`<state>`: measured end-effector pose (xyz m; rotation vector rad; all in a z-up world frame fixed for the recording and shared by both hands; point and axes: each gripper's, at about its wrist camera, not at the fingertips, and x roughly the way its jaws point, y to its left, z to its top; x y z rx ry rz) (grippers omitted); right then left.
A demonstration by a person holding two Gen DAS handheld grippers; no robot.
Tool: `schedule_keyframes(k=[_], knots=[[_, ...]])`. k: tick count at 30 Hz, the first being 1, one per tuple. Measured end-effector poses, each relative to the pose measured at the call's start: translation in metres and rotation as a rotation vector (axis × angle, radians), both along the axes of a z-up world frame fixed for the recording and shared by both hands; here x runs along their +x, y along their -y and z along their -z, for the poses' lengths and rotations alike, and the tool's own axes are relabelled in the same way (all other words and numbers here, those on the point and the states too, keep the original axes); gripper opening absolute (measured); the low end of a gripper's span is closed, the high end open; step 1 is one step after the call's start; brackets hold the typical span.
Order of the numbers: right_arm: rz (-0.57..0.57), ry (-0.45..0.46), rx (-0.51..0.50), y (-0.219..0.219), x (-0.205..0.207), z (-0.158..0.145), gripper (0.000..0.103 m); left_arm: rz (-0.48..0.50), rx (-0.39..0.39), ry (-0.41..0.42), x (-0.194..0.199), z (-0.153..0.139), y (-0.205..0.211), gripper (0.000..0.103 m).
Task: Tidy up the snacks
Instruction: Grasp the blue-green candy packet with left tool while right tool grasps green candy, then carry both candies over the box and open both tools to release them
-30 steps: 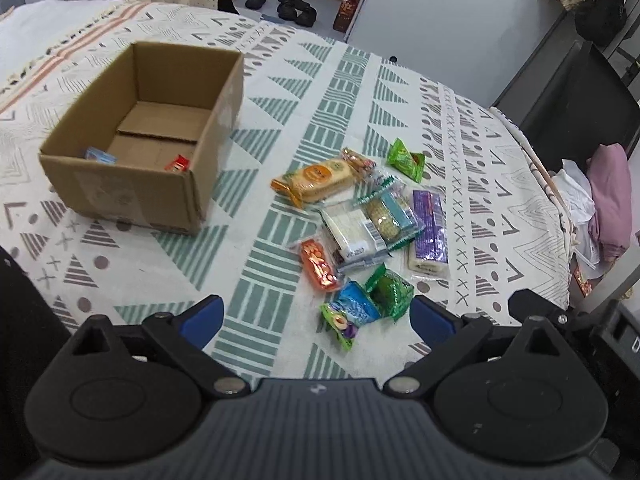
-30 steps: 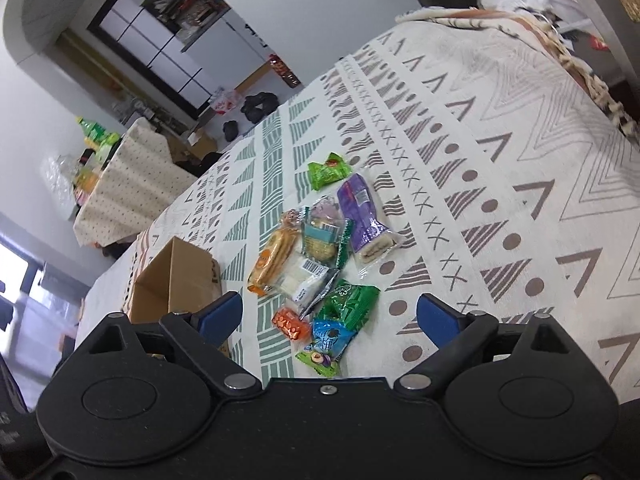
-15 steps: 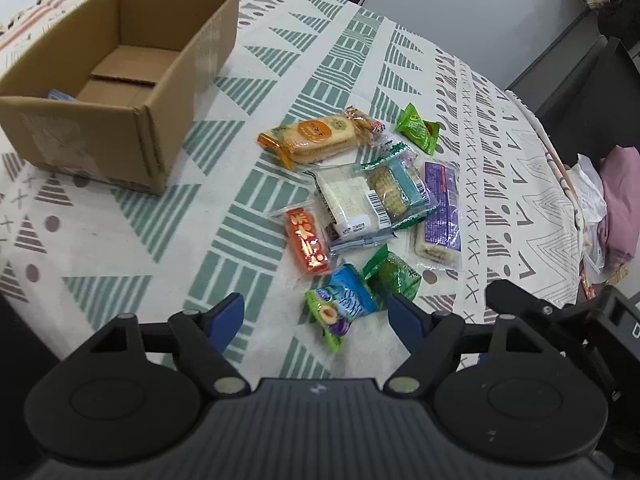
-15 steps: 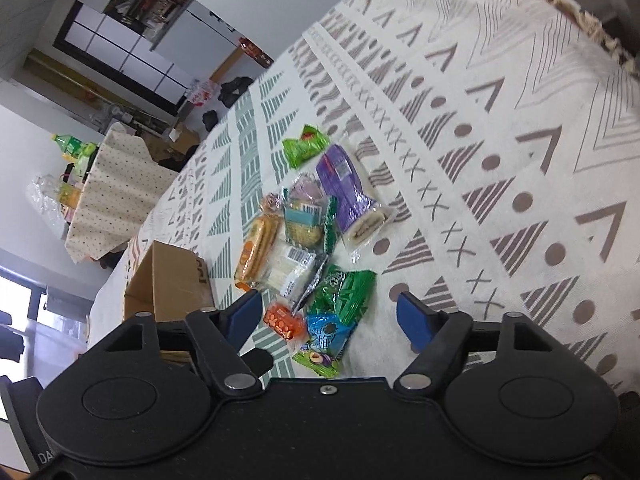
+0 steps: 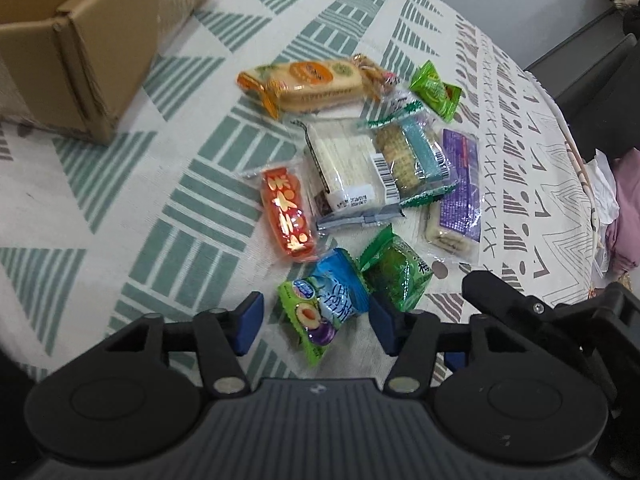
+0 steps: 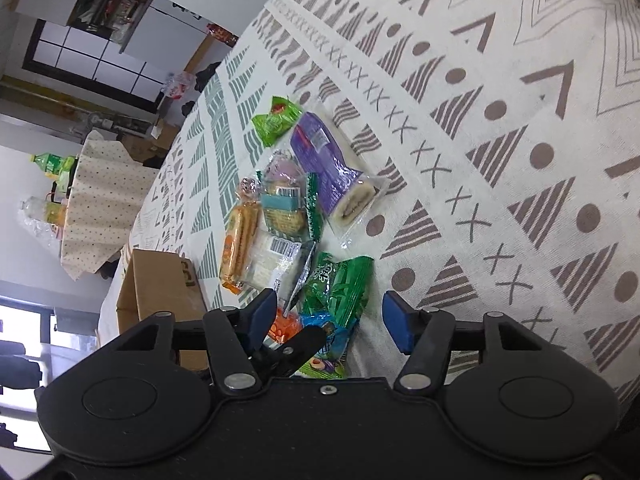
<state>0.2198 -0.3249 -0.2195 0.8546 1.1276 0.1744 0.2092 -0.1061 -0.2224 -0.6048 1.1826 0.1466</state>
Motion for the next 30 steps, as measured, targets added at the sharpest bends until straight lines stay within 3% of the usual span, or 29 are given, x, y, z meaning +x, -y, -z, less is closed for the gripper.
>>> schedule_keyframes(k=[4,7,10,13,25,29,30], knots=[[-0.002,-0.025,0.005,-0.002,0.006,0.008,0.059,-0.017,0.002,0.015,0.003,0.003,0.0,0.051],[-0.004,-0.041,0.005,-0.005,0.01,0.013,0.058,-0.034,-0.011,0.011,0.004,0.006,-0.003,0.034],[-0.002,-0.065,0.011,-0.008,0.014,0.02,0.055,-0.034,-0.021,0.013,0.004,0.005,-0.006,0.029],[0.001,-0.075,0.016,-0.01,0.016,0.024,0.051,-0.031,-0.035,0.014,0.002,0.005,-0.009,0.028],[0.009,-0.089,-0.031,-0.026,0.028,0.031,0.051,-0.027,-0.045,0.011,-0.008,-0.003,-0.025,0.028],[0.006,-0.074,-0.054,-0.035,0.029,0.031,0.042,-0.03,-0.036,0.023,-0.012,-0.014,-0.032,0.028],[-0.001,-0.066,-0.063,-0.037,0.029,0.029,0.034,-0.029,-0.036,0.031,-0.013,-0.017,-0.034,0.028]])
